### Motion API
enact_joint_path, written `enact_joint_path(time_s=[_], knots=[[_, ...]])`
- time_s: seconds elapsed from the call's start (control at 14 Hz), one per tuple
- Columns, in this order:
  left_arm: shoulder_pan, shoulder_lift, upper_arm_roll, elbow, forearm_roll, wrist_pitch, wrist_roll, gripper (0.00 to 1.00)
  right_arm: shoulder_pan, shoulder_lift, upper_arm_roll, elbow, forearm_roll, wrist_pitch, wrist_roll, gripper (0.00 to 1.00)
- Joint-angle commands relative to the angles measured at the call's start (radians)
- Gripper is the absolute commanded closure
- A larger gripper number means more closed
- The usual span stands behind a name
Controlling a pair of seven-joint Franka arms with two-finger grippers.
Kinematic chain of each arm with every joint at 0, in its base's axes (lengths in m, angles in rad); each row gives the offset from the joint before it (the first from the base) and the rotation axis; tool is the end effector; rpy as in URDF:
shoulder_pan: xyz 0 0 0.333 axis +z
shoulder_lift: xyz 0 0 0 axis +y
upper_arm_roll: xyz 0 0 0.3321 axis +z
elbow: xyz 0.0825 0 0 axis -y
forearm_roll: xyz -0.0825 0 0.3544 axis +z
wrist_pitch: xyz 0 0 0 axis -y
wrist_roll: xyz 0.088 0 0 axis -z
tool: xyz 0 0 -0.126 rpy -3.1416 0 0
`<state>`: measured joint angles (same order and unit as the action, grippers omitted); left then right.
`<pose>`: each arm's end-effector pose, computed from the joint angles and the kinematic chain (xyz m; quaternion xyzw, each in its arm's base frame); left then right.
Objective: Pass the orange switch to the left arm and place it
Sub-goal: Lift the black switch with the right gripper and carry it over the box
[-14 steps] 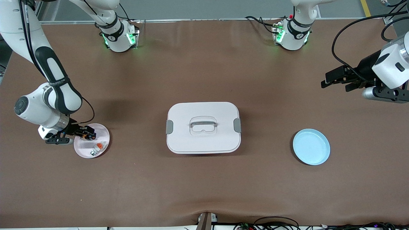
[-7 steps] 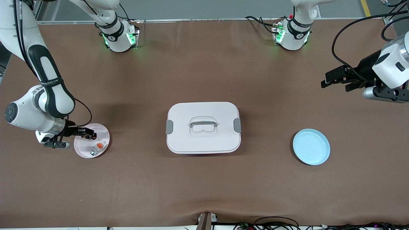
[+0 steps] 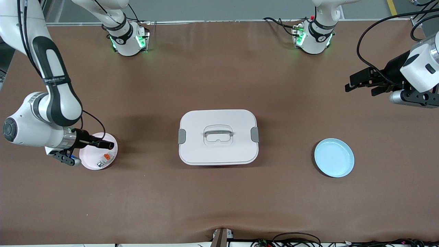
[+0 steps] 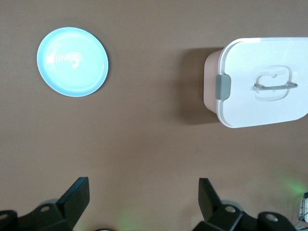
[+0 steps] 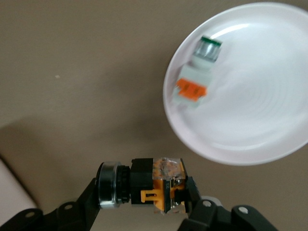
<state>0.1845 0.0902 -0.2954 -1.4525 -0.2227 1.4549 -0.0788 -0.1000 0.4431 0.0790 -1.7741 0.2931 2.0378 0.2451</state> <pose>0.5337 -0.0813 0.6216 0.9911 -0.0241 -0.0530 0.1194 0.6159 0.0041 0.3143 -0.9636 0.2090 0.1040 0.1302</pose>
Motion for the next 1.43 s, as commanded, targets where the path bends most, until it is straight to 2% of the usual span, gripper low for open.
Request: enact_joint_path(time_s=[0.0,0.14,0.43,0.64,1.0,1.36], knots=[[0.01,-0.017,-0.007,0.004,-0.017,-0.043,-0.01,0.0,0.074,-0.04,-0.007,0.095,0.009,-0.149,0.263,1.0],[0.01,-0.017,-0.008,0.004,-0.018,-0.066,-0.012,0.0,0.118,-0.04,-0.007,0.188,0.011,-0.247,0.425,1.0],[0.01,-0.024,-0.008,0.004,-0.023,-0.094,-0.01,0.0,0.186,-0.041,-0.002,0.3,0.026,-0.329,0.659,1.0],[0.021,-0.027,-0.001,0.004,-0.082,-0.125,-0.012,0.0,0.238,-0.041,-0.004,0.357,0.083,-0.328,0.886,1.0],[0.024,-0.032,0.002,0.004,-0.153,-0.151,-0.009,0.0,0.322,-0.04,-0.002,0.447,0.089,-0.321,1.233,1.0],[0.01,-0.027,-0.008,0.004,-0.201,-0.156,0.031,0.0,0.398,-0.037,-0.004,0.516,0.141,-0.277,1.459,1.0]])
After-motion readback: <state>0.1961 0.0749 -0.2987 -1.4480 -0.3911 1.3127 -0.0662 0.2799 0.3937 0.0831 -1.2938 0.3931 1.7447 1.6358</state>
